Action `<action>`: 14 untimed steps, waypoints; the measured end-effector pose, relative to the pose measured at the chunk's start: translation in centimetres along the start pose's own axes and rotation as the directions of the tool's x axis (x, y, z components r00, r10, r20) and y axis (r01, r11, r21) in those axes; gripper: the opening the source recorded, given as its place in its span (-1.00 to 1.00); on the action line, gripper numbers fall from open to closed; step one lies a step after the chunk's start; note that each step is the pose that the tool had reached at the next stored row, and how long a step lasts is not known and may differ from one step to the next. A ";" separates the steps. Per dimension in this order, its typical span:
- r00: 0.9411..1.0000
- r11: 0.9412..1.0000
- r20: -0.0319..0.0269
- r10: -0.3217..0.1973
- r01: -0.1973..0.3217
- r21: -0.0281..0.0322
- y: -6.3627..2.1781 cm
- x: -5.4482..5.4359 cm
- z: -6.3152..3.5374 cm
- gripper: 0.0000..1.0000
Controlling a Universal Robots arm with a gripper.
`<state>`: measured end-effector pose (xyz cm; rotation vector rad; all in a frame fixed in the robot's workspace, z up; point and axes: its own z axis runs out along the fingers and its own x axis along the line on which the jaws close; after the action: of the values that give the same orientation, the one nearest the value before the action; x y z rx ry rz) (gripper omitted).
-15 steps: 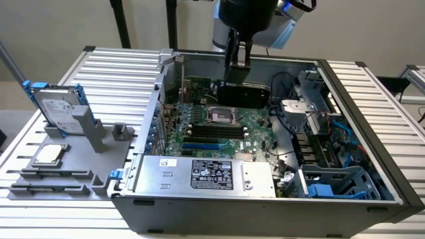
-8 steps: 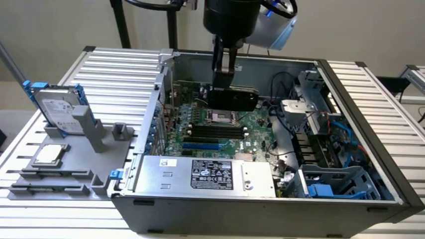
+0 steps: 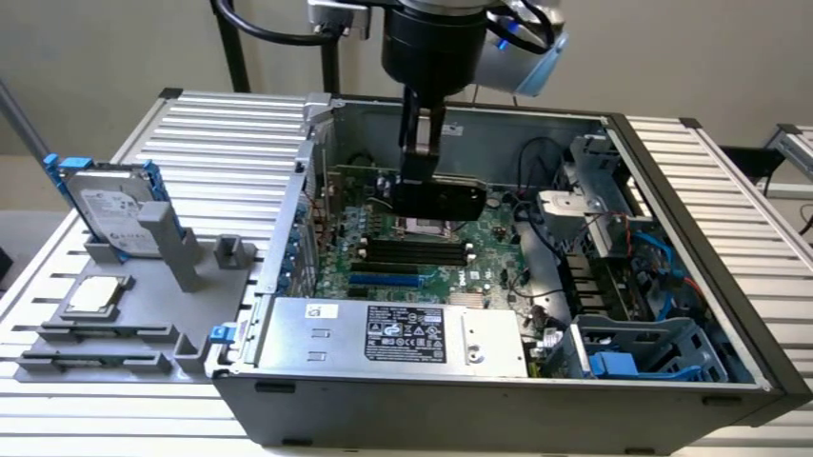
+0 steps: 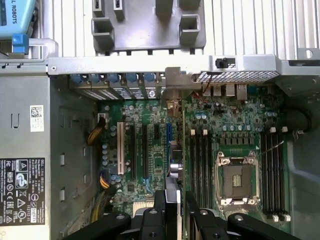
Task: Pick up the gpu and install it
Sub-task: 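Insert the gpu into the slot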
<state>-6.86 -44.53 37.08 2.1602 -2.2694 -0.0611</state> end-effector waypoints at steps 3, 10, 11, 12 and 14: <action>1.000 1.000 0.000 -0.008 0.008 0.000 0.02 0.0 0.55 -0.47; 1.000 1.000 0.000 -0.018 0.018 0.000 0.01 0.0 1.82 -0.47; 1.000 1.000 0.000 -0.019 0.019 0.000 0.01 0.0 1.99 -0.47; 1.000 1.000 0.000 -0.019 0.019 0.000 0.04 0.0 2.19 -0.47; 1.000 1.000 0.000 -0.020 0.020 0.000 0.10 0.0 2.55 -0.47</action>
<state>-7.05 -44.47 34.53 2.1828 -2.2482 -0.0607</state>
